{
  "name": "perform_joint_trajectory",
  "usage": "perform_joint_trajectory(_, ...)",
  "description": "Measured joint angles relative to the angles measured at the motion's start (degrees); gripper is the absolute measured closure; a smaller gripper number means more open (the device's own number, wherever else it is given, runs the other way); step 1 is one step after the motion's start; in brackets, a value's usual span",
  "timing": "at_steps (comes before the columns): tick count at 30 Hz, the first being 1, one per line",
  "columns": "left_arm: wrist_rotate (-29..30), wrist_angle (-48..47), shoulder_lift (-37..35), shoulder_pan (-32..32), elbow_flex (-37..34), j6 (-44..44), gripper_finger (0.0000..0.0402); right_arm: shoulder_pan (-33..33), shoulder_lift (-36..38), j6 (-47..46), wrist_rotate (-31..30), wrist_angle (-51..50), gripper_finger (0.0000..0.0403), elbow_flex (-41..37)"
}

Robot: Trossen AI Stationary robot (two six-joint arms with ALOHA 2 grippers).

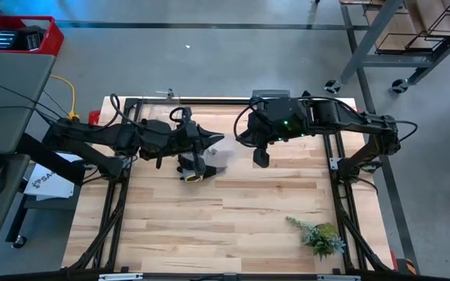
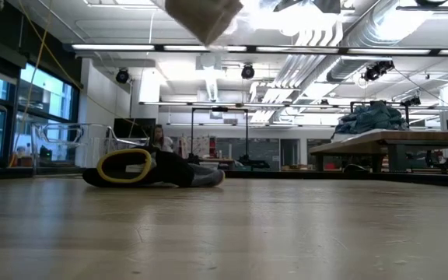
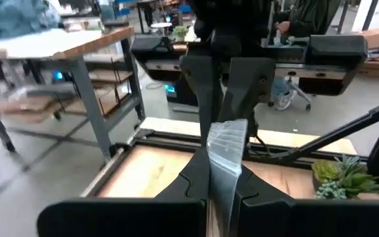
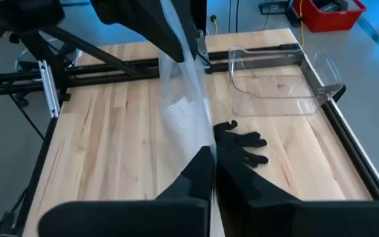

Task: Roll bandage
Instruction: Close the transparent zip bag

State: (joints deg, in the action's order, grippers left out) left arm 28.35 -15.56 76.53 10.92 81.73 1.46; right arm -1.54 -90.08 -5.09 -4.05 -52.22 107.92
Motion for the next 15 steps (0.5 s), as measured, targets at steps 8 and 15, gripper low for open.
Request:
perform_joint_trajectory(8,-3.91,-13.49,-2.54,0.06,0.02,11.58,0.0342,0.01,0.00,0.06,-0.24,-6.04,0.0402,0.00)
perform_joint_trajectory(15,-7.55,-16.63,-2.74,0.83,0.02,11.04,0.0254,0.04,-0.37,1.08,-0.26,-13.63,0.0402,0.00)
